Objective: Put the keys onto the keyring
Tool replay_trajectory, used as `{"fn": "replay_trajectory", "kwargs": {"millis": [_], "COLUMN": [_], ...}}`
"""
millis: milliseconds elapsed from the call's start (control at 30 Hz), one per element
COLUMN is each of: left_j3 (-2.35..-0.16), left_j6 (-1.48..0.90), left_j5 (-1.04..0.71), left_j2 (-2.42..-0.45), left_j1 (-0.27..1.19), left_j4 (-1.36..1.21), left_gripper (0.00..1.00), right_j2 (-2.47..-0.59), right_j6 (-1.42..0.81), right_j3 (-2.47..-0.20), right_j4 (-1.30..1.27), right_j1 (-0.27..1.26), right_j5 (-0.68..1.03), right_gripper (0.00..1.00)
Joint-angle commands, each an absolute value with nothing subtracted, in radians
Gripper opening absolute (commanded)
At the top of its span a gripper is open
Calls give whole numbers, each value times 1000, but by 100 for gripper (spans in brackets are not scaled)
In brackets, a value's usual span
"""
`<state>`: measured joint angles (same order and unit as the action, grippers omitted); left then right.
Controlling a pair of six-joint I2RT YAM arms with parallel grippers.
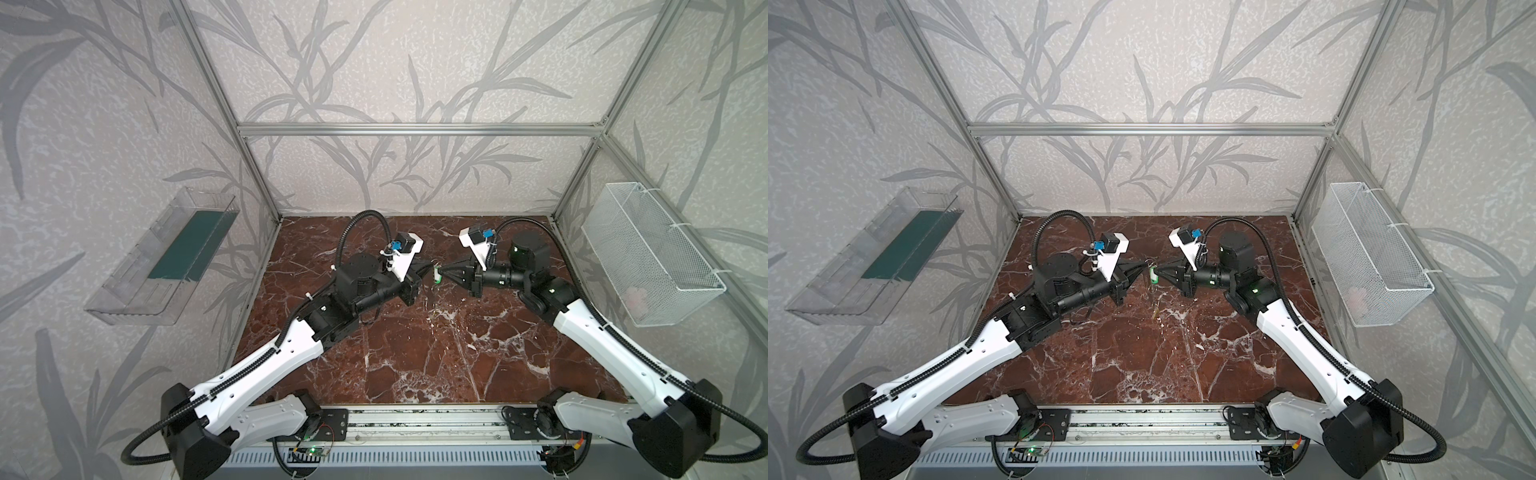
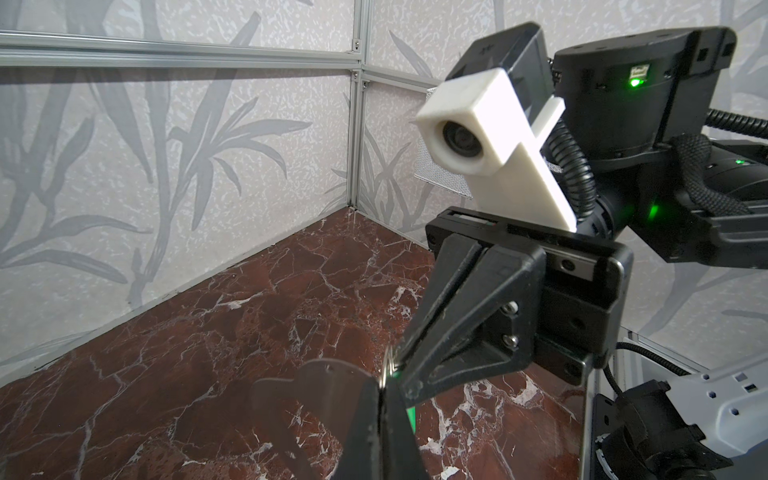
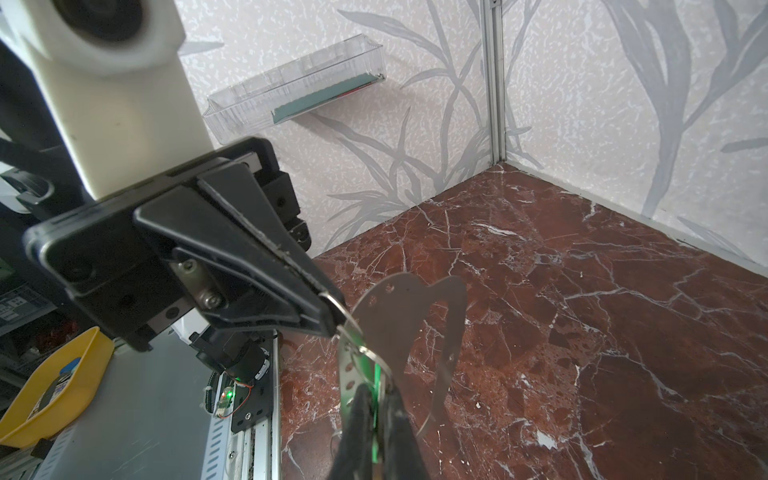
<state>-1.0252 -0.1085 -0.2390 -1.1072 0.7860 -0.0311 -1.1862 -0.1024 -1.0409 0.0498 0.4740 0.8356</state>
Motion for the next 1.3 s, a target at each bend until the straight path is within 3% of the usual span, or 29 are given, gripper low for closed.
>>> {"fn": "replay_trajectory", "kwargs": {"millis": [0, 233, 567, 767, 867, 1067, 1267], "left_j3": [-1022, -1019, -1007, -984, -970, -954, -945], "left_j6": [-113, -115, -123, -124, -120, -117, -117], "left_j5": [-247, -261, -300, -296, -297, -324, -373], "left_j2": [-1077, -1080, -1082, -1070, -1062, -1055, -1047], "left_j1": [786, 786, 785, 785, 785, 782, 781], "left_j4": [-86, -91, -109, -135, -146, -161, -183], "left_gripper": [0, 0, 0, 0, 0, 0, 0], "right_j2": [-1185, -1210, -1240, -1193, -1167, -1122, -1123], "right_j6": [-63, -44, -28, 11, 22, 22, 10], "right_j3": [-1079, -1104, -1131, -1122, -1122, -1119, -1118], "right_j4": [96, 126, 166, 192, 199, 177, 141], "right_j1": [474, 474, 478, 473, 462, 446, 444], "right_j5": [904, 1031, 1064, 970, 932, 893, 917], "right_gripper": [0, 0, 0, 23, 29, 29, 24]}}
